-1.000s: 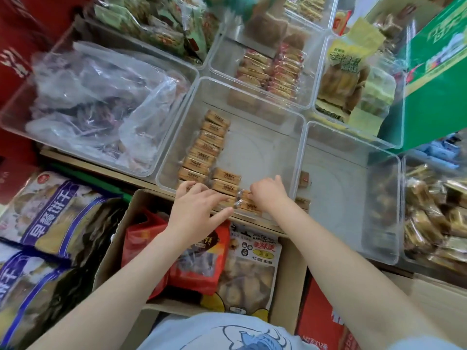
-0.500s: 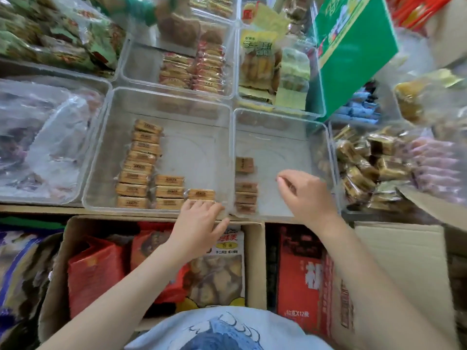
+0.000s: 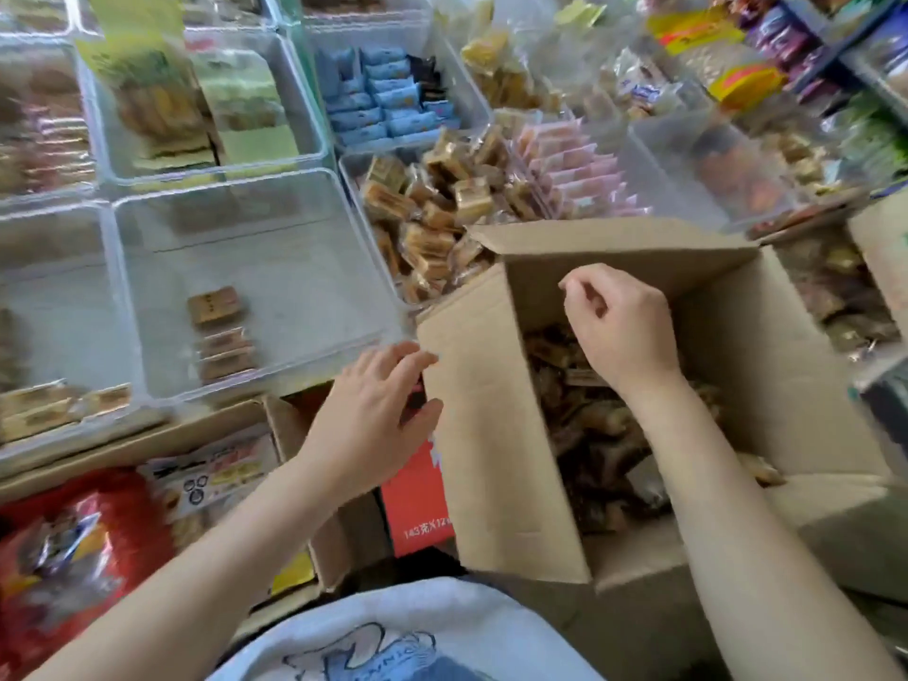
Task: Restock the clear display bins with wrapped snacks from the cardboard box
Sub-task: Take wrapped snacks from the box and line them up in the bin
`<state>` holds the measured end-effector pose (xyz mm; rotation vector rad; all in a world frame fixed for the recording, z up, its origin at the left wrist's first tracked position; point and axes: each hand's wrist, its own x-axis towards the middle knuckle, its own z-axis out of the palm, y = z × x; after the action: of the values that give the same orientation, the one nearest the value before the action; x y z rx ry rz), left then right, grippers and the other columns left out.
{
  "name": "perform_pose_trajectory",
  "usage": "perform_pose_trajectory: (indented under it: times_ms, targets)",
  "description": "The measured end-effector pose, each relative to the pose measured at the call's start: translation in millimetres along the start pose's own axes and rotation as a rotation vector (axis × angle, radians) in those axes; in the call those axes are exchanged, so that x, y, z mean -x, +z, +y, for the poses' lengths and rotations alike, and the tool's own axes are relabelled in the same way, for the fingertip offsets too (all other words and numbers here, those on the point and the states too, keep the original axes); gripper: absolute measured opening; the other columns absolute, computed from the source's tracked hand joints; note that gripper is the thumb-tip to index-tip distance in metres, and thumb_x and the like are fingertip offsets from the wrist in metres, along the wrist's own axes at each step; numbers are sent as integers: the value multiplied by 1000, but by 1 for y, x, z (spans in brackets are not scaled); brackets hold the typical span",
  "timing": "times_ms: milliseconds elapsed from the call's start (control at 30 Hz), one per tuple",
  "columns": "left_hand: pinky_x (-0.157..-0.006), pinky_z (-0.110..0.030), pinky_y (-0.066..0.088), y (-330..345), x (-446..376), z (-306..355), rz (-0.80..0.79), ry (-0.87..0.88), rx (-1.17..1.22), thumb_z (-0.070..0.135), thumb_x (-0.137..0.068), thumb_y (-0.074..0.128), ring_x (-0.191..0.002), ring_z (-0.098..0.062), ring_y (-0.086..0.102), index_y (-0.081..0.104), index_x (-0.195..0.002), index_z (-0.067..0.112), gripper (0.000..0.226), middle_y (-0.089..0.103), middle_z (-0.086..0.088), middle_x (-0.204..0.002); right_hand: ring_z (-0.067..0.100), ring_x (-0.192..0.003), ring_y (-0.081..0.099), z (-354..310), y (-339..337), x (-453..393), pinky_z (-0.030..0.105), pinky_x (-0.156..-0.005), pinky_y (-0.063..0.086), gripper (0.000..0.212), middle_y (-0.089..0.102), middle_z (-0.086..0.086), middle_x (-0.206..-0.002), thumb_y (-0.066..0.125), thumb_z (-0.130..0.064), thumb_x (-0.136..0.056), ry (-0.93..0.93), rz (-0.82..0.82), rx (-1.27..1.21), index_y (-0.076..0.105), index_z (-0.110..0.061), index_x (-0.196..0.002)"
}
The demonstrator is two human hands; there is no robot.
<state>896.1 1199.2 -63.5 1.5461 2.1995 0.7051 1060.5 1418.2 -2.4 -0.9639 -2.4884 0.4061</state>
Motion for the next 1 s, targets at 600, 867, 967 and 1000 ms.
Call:
perform_pose_trajectory:
  times_ms: [600,867,967,1000]
  targets:
    - [-125,-47,19,59,-35,98,38,-60,94,57,-93,35,-153,-2,-3,23,-159,33,71,6,21,-167,30,-122,58,119,114,-7,41,-101,49,51,58,7,-138,53,-44,-96,111,-845,38,48,-24,-143]
    - [-125,-48,18,57,-35,98,7,-73,61,58,-93,34,-152,1,-8,19,-159,36,72,1,25,-166,37,-134,38,127,150,-1,44,-111,37,72,43,14,-147,61,-61,-85,141,-863,123,48,-22,-143]
    - [-126,-47,16,58,-36,96,1,-67,79,58,-92,35,-152,1,-8,20,-159,35,73,1,25,-166,32,-135,38,113,107,-13,39,-109,40,73,44,13,-145,71,-51,-80,180,-860,40,50,-17,-142]
    - [-126,-46,15,58,-37,95,-1,-65,91,59,-92,35,-152,1,-9,19,-159,35,73,0,26,-166,29,-131,44,107,89,-16,37,-105,43,71,49,10,-141,74,-47,-80,190,-831,-16,51,-17,-140]
